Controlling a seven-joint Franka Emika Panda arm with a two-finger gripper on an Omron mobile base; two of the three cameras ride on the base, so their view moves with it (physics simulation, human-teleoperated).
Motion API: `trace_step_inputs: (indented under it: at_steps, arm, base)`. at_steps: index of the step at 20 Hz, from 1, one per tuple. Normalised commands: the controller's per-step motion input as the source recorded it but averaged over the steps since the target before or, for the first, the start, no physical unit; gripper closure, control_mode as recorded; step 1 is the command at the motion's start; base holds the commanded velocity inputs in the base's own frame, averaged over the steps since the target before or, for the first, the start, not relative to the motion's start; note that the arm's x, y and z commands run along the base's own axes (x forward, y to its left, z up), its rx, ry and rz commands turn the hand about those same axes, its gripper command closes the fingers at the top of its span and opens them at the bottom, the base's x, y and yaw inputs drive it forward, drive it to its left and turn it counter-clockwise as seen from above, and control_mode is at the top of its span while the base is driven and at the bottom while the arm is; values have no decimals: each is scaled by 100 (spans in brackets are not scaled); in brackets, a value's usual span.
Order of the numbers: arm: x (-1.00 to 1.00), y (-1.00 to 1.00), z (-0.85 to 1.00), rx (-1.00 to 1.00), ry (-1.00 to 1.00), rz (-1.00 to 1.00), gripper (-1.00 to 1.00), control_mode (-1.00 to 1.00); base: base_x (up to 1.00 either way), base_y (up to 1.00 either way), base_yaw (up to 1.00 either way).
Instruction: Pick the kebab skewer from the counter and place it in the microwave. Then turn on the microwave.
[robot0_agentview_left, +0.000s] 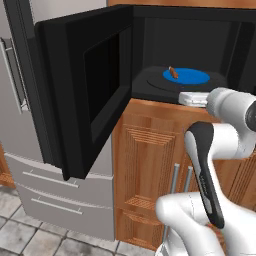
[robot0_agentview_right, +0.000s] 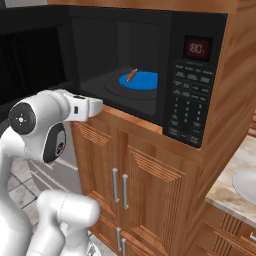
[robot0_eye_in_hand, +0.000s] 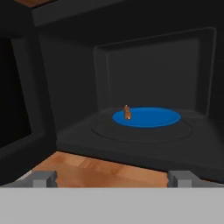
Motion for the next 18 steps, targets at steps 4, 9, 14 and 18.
trace_step_inputs:
  at_steps: [4, 9, 14, 18]
  arm:
    - [-40, 18, 13, 0, 0, 0, -100, -100]
    - [-43, 20, 10, 0, -1, 0, -100, -100]
    - [-50, 18, 6, 0, -1, 0, -100, -100]
    - [-52, 29, 0, 0, -1, 0, -100, -100]
  base:
    - [0, 0, 0]
    - [0, 0, 0]
    - [0, 0, 0]
    - [0, 0, 0]
